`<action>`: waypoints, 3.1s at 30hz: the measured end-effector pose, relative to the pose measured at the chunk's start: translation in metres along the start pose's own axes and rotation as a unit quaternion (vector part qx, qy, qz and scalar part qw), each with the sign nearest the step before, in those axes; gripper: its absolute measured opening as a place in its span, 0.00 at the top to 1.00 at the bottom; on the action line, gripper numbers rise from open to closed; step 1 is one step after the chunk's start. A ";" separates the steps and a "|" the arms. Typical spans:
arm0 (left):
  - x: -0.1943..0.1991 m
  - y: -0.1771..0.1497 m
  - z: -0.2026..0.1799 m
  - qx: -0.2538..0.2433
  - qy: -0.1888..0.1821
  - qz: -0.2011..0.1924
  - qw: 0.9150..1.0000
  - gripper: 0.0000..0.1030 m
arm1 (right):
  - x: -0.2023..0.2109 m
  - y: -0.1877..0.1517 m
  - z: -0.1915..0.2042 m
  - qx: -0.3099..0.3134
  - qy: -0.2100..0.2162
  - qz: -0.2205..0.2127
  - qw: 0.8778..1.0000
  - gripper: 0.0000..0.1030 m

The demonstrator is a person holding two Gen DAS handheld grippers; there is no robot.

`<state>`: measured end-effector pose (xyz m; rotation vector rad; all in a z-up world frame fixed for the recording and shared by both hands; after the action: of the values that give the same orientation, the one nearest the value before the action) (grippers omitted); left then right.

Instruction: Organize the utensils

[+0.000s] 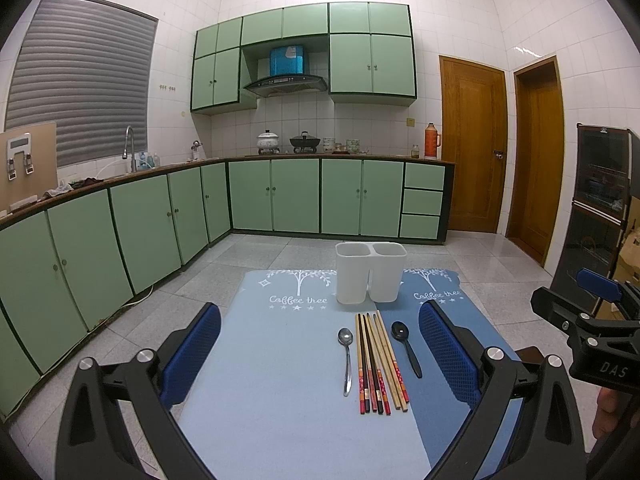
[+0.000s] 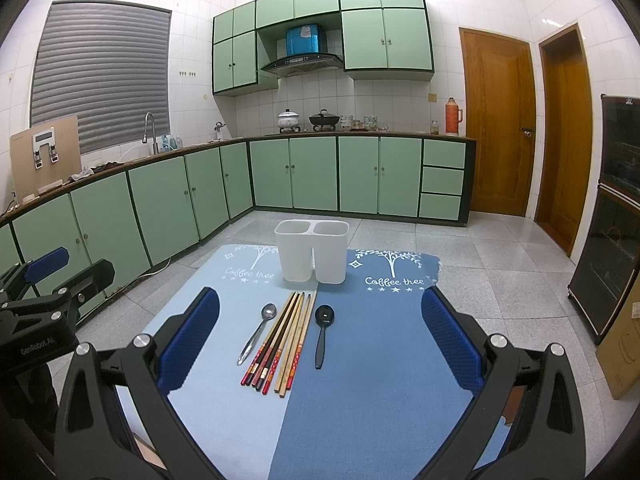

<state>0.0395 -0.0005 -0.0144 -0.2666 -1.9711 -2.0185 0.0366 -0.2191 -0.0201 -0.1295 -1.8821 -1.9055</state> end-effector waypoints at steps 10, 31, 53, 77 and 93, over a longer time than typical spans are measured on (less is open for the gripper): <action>0.000 0.000 0.000 0.000 0.000 0.000 1.000 0.06 | 0.000 0.000 0.000 -0.001 0.000 0.001 1.000 0.05; -0.009 -0.002 0.000 -0.002 0.002 0.012 1.000 0.06 | -0.018 -0.015 -0.001 -0.005 -0.002 0.015 1.000 0.05; -0.167 -0.034 -0.006 -0.031 0.005 0.143 0.989 0.07 | -0.171 -0.033 -0.046 -0.031 -0.005 0.151 0.988 0.05; -0.333 -0.101 -0.043 -0.046 -0.002 0.287 0.957 0.13 | -0.272 -0.062 -0.076 -0.051 -0.009 0.216 0.975 0.05; -0.347 -0.108 -0.042 -0.034 -0.021 0.293 0.955 0.20 | -0.322 -0.082 -0.055 -0.051 0.015 0.264 0.963 0.22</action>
<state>0.3300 -0.0112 -0.2362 -0.8093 -1.5870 -1.6925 0.3063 -0.1941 -0.2210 -0.5712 -1.5275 -1.6157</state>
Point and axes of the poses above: each gripper's, at about its wrist camera, not at the fingertips, and x roughly against the way its jaws point, z to its left, y to its top, the point moved 4 cm from there along -x, roughly the way its jaws point, and after that the axes turned 5 degrees about y, right-handed, at the moved point
